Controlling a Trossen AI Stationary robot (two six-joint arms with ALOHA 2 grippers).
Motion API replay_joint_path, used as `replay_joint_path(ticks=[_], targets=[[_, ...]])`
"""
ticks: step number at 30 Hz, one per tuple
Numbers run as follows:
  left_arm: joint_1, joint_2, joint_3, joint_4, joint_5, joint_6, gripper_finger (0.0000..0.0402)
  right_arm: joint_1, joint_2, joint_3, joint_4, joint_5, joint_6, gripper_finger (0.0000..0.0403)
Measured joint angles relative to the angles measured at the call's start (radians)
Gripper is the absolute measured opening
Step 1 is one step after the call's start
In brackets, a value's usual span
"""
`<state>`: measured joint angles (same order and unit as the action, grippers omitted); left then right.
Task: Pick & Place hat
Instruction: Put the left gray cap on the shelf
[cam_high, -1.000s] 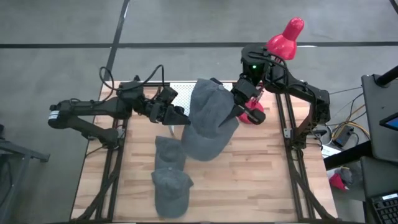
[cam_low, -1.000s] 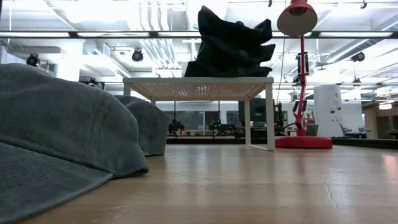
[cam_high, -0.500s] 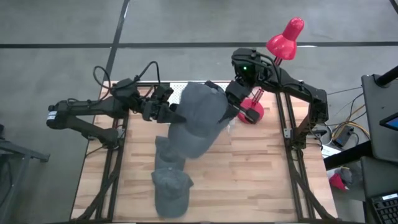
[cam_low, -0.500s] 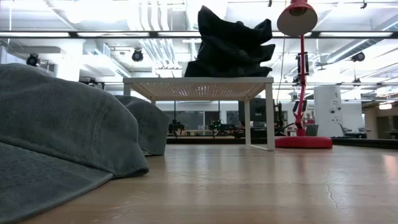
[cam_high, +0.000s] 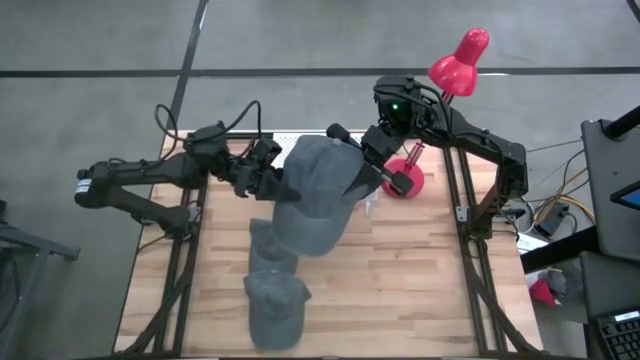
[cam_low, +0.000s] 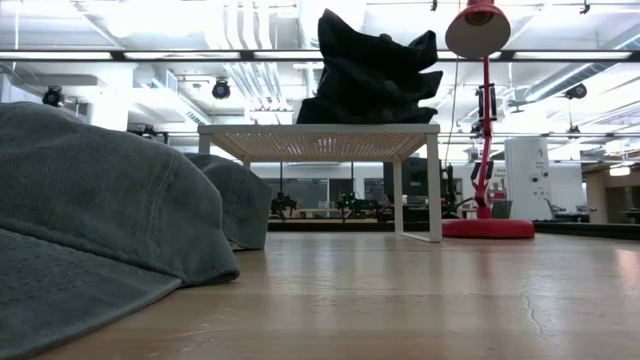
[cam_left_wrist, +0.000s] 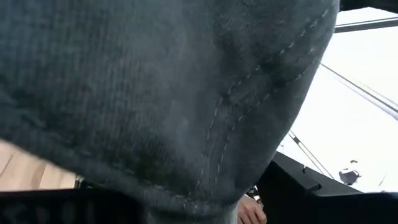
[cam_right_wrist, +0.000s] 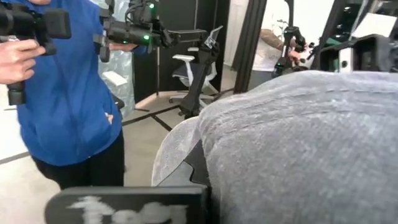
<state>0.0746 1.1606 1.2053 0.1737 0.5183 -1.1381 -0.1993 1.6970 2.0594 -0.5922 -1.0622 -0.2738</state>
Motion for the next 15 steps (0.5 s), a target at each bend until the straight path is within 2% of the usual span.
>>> replay_joint_path(ticks=[4,7,14,15], targets=[[0.003,0.000,0.000,0.000,0.001,0.030,0.0175,0.000,0.003,0.000,0.000,0.042,-0.001,0.0008],[0.003,0.000,0.000,-0.002,0.005,0.063,0.0150,0.000,0.006,-0.001,0.000,0.045,0.001,0.0008],[0.010,0.000,0.000,-0.013,-0.001,0.154,0.0020,-0.004,0.014,-0.001,-0.005,0.053,0.035,0.0008],[0.012,-0.001,0.000,-0.012,-0.002,0.158,0.0012,-0.005,0.014,-0.001,-0.007,0.068,0.047,0.0008]])
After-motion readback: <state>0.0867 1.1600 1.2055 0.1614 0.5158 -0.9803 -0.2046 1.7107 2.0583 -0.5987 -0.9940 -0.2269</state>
